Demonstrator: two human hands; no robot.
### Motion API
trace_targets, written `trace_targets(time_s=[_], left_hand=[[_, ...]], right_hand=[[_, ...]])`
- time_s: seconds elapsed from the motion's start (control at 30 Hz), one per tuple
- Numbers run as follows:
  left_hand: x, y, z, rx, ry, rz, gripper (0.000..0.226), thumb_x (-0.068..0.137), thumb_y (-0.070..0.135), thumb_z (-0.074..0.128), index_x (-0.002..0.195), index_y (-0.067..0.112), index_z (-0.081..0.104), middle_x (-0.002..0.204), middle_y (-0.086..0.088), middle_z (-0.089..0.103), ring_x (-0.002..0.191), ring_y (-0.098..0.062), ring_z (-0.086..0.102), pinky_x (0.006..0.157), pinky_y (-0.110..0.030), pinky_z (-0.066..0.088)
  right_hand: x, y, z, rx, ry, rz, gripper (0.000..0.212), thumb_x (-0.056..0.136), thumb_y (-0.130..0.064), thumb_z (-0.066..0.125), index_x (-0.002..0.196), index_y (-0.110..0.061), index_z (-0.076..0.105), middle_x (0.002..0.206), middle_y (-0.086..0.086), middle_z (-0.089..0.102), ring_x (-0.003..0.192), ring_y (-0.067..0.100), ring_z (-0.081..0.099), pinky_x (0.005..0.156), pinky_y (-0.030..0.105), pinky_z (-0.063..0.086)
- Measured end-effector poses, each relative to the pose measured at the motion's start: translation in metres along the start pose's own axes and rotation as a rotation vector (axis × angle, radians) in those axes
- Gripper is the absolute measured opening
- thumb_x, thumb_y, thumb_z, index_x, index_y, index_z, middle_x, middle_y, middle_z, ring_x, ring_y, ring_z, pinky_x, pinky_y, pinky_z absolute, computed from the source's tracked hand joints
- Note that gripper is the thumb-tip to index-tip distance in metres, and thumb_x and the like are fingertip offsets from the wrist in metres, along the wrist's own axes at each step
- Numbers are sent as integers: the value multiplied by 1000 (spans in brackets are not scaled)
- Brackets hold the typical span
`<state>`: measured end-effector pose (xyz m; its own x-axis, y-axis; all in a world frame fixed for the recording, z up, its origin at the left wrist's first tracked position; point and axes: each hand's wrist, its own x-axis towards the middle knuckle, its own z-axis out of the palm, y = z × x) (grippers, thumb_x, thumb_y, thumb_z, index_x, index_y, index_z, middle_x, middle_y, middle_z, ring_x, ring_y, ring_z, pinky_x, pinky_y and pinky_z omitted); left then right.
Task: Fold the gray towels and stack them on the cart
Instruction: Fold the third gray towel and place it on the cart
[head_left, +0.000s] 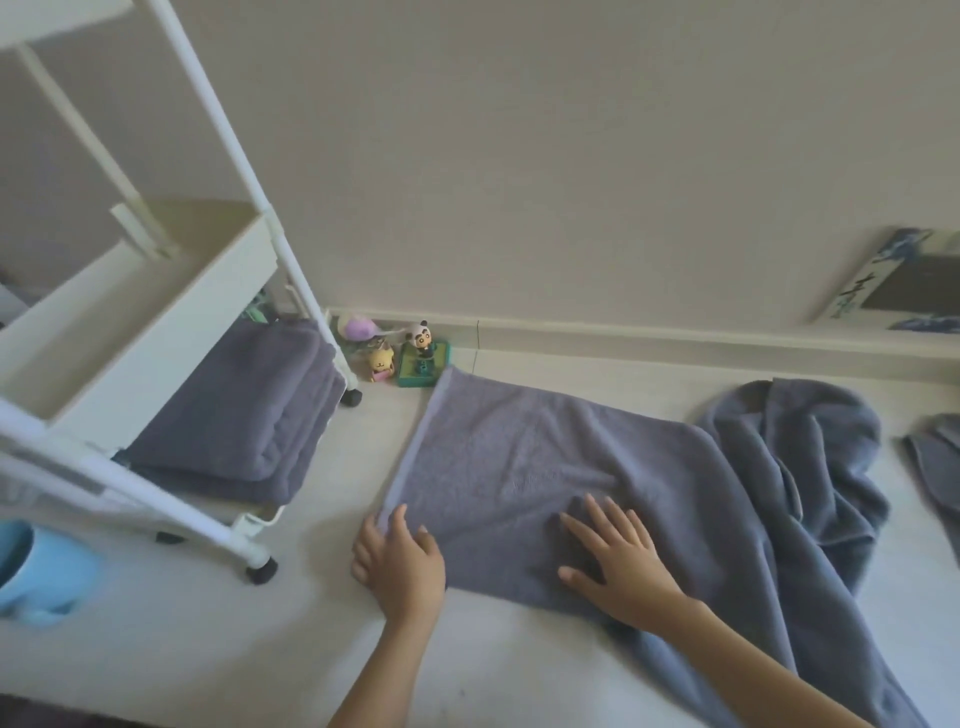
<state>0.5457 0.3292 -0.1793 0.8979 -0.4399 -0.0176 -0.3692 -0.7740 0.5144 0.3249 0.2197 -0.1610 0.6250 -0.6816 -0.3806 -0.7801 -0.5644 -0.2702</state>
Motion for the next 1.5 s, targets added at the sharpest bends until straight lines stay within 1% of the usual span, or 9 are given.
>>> trace_targets(time_s=[0.2,0.37,0.57,0.87,1.03,1.17,1.3,1.37,1.5], left_hand=[[-18,-23,-18,-127,-105,-307,56,83,28,68,124,-4,48,118,-26,56,108,-44,53,88,-50,46],[-25,-32,-29,-318,-145,-372,43,96,30,49,105,-10,58,106,-29,63,98,-41,58,83,-43,46],[-9,-28,-69,-575,63,-421,35,100,18,39,113,-10,57,114,-26,60,110,-39,54,87,-35,38],[-17,-67,-81,-17,-151,-316,36,96,26,46,127,9,51,124,-16,55,115,-35,51,90,-41,42],[-34,-55,-63,190,-194,-47,43,93,24,50,136,21,46,149,-5,30,137,-24,28,111,-43,18],[-41,-47,-42,235,-313,243,48,97,31,39,143,20,35,158,-6,14,146,-25,11,117,-43,3],[-48,-53,-22,390,-382,429,67,90,52,16,148,21,28,156,-10,22,143,-30,22,116,-52,2],[-45,-62,-17,486,-373,364,73,85,58,1,150,27,6,158,-7,3,146,-29,8,115,-53,-7],[-30,-58,-24,457,-332,221,63,95,47,10,152,21,1,159,-11,-7,146,-27,-10,113,-53,-13]], right_hand=[[-17,2,19,45,49,110,118,44,-84,-34,148,-38,0,156,-10,-13,144,19,-14,116,40,-9],[-11,5,15,145,103,182,61,94,-58,23,148,-33,11,159,-6,2,146,18,-3,118,39,1],[3,10,-4,166,75,242,56,96,-51,27,148,-31,18,158,-3,10,145,22,7,117,41,7],[-1,-12,0,-118,58,203,72,90,-66,22,149,-29,6,159,4,-2,145,28,-3,117,47,3],[-28,-33,35,-213,21,18,104,48,-80,-36,142,-39,-19,158,-1,-14,144,27,-13,114,45,-10],[-31,-29,44,-204,-8,-10,91,47,-77,-41,130,-41,-34,154,-2,-23,143,28,-19,113,47,-12],[-25,-33,37,-197,-25,-91,95,45,-78,-41,133,-42,-29,146,-6,-31,140,21,-26,116,46,-11],[-23,-33,33,-186,-26,-96,100,48,-79,-39,139,-41,-21,152,-6,-23,139,17,-25,116,43,-12],[-28,-17,23,-104,213,129,84,79,-69,1,146,-27,28,156,5,18,145,28,9,115,41,-5]])
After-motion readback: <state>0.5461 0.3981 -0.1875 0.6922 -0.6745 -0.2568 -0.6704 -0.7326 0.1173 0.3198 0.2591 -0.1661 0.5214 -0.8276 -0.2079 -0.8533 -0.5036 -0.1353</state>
